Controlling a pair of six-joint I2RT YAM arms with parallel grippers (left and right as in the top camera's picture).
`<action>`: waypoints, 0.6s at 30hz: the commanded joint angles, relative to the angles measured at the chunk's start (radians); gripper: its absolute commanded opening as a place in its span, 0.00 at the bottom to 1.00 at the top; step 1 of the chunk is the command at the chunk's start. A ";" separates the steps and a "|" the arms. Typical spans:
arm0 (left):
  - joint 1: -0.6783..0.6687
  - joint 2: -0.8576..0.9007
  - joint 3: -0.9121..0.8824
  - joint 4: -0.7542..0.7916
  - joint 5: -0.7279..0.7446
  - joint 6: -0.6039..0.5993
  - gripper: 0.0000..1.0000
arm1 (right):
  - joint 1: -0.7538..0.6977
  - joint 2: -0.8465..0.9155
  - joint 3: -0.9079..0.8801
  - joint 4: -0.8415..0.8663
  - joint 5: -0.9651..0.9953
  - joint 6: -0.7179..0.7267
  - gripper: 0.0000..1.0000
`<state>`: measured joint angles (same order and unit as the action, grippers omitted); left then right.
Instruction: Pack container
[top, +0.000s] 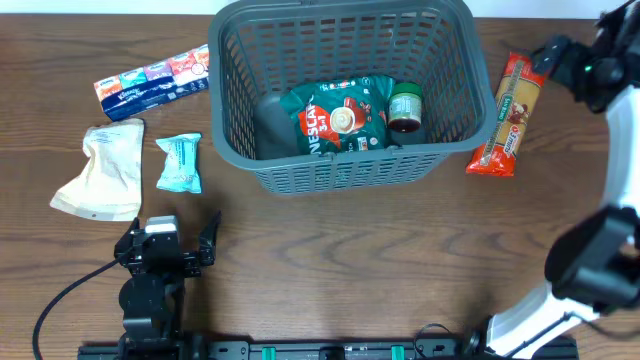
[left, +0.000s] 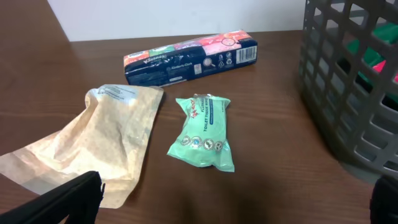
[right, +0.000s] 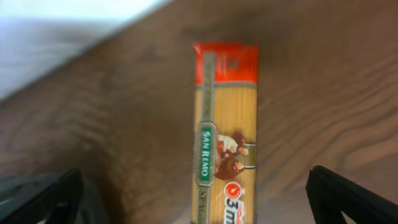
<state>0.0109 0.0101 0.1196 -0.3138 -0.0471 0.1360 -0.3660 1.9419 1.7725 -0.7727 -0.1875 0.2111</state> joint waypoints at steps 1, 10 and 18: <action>-0.004 -0.006 -0.022 -0.006 0.010 0.013 0.99 | 0.001 0.078 -0.002 0.018 0.013 0.064 0.99; -0.004 -0.006 -0.022 -0.006 0.010 0.013 0.99 | 0.050 0.247 -0.002 0.076 0.072 0.112 0.99; -0.004 -0.006 -0.022 -0.006 0.010 0.013 0.98 | 0.085 0.321 -0.002 0.070 0.138 0.153 0.99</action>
<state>0.0109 0.0101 0.1196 -0.3138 -0.0471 0.1360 -0.2901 2.2337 1.7725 -0.7013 -0.0921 0.3309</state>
